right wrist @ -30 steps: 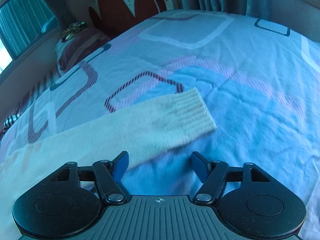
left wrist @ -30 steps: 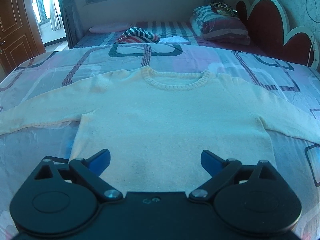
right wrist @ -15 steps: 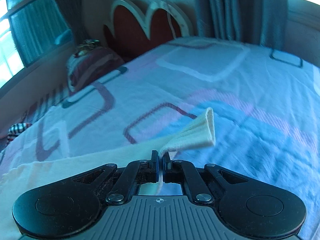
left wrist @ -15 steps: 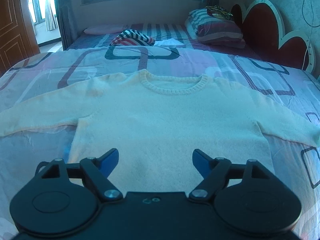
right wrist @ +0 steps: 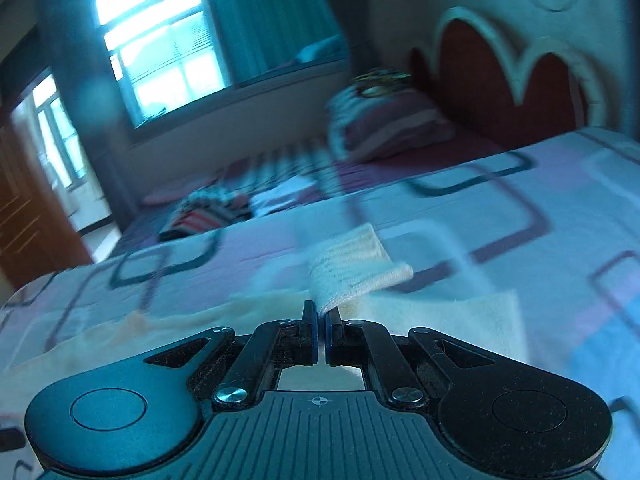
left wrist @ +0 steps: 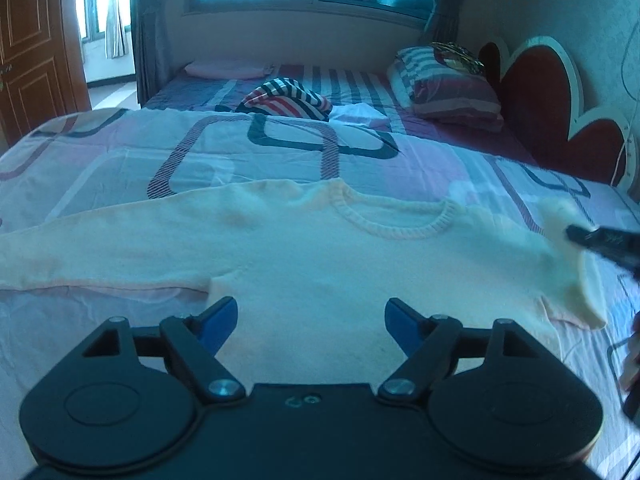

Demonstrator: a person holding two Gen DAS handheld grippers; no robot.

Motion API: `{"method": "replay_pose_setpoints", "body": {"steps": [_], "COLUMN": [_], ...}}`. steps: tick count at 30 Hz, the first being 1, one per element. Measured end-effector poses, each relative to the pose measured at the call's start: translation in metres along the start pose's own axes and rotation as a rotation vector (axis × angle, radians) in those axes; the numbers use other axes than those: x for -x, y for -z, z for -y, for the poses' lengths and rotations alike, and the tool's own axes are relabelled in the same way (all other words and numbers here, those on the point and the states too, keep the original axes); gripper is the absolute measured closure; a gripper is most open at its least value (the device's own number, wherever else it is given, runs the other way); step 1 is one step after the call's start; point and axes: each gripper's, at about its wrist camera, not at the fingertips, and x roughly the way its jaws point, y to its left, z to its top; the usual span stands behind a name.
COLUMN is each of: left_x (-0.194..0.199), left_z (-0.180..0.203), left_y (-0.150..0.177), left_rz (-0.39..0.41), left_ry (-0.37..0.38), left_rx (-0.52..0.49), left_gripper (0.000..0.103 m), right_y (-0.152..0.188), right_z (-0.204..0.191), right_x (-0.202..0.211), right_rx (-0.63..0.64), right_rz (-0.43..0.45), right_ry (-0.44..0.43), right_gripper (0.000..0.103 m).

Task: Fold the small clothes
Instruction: 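Carry the held sleeve across the sweater body and open the right gripper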

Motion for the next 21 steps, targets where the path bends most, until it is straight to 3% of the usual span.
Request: {"method": "replay_pose_setpoints", "body": {"steps": [5,9,10,12,13,14,18,21], "left_x": [-0.019,-0.037,-0.042,-0.052,-0.057,-0.063,-0.091,-0.110], "left_z": [-0.025,-0.030,-0.028,-0.022,-0.018,-0.012,0.017,0.032], "left_y": [-0.011,-0.015,-0.015,-0.015,-0.013,-0.013,-0.010,-0.007], "left_rz": [-0.007,-0.046,-0.059,-0.081,-0.096,-0.115,-0.200,-0.238], "left_ry": [0.033,0.097,0.118,0.167,0.201,0.236,0.348,0.357], "left_rx": [0.027,0.044,0.047,0.059,0.068,0.076,0.101,0.130], "left_gripper": [0.024,0.024,0.021,0.020,0.018,0.017,0.017,0.019], "right_y": [0.037,0.060,0.063,0.064,0.063,0.062,0.056,0.059], "right_z": [-0.079,-0.108,-0.111,-0.107,-0.101,-0.095,-0.057,-0.027], "right_x": [-0.041,-0.059,-0.059,-0.051,-0.045,-0.037,-0.010,0.008], "right_rx": [0.073,0.101,0.104,0.089,0.079,0.075,0.078,0.104], "right_rz": [-0.119,-0.199,-0.203,-0.189,-0.172,-0.149,-0.095,-0.080], "right_ry": [-0.093,-0.124,-0.125,-0.118,-0.102,-0.075,0.042,0.142], "right_gripper": [0.100,0.099,0.093,0.073,0.056,0.046,0.046,0.046]}}
